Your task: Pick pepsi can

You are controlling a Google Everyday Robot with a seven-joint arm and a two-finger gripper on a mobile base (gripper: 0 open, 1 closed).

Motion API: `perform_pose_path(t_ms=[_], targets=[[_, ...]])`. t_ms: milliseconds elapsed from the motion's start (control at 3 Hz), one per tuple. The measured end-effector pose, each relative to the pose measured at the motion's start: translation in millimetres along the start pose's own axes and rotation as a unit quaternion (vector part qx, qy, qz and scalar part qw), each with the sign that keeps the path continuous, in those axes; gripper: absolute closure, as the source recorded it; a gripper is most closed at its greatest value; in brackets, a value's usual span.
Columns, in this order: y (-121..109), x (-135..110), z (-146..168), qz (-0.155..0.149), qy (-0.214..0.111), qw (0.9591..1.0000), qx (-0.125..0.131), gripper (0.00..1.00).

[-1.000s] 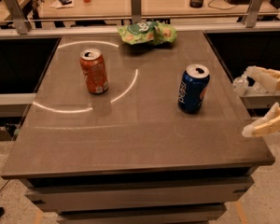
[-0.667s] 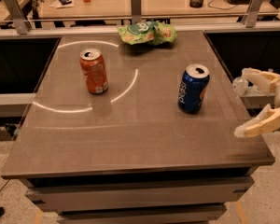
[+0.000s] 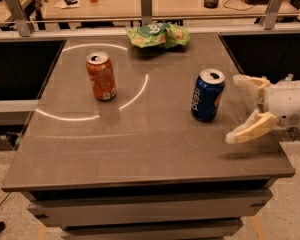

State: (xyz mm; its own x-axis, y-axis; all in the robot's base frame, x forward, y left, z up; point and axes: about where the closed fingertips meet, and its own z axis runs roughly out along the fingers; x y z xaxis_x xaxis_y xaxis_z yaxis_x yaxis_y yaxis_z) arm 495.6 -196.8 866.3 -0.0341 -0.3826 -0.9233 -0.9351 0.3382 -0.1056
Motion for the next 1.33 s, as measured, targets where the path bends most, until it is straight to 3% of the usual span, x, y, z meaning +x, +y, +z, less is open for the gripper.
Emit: perform_pose_path(t_ms=[667,1333], targets=[[-4.8,1.6,51.9,0.034,-0.021,0.9989,-0.026,0.00],[-6.7,-24.6,75.1,0.049,-0.075,0.9953,-0.036,0.00]])
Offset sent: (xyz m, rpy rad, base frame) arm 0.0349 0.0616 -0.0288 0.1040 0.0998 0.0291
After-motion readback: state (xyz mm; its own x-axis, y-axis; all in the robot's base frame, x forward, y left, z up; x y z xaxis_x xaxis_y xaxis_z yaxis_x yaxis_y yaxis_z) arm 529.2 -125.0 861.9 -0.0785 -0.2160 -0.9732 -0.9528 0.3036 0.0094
